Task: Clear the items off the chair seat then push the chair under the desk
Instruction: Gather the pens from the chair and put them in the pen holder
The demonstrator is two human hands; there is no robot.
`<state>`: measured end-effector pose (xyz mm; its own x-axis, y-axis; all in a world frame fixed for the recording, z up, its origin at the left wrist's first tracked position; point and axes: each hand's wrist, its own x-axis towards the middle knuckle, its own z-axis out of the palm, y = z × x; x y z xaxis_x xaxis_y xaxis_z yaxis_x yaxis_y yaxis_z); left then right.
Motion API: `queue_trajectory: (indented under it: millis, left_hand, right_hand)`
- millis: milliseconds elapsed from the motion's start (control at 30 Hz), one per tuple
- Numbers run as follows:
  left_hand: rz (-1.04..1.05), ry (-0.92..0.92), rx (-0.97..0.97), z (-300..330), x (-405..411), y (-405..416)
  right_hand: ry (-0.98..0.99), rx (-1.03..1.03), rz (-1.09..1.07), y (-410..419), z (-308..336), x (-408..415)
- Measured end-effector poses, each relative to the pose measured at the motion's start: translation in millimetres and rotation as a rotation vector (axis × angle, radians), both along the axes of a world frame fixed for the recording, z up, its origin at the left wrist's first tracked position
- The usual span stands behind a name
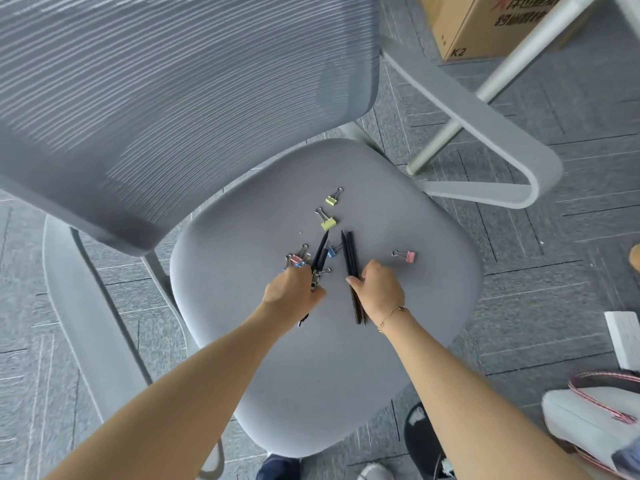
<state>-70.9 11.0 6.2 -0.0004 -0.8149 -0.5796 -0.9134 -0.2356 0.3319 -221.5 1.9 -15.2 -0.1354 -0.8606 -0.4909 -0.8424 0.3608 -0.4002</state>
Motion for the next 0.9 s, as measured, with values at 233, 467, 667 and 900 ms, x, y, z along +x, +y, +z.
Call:
queue_trajectory:
  millis: [233, 467, 667, 900]
  left_hand:
    - [0.009, -0.03, 0.06, 17, 22, 5]
    - [0.158, 0.007, 0.175, 38, 25, 14]
    - [-0.009, 0.061, 0.134, 79, 11, 22]
    - [-0.178, 0.072, 0.157, 179, -34, 28]
  right_hand:
    - [0.143, 0.165, 0.165, 6, 6, 15]
    - [0.09, 0.232, 0.19, 23, 25, 10]
    - [-0.021, 0.137, 0.197, 41, 85, -29]
    - [-0.045, 0.081, 0.089, 85, 189, -82]
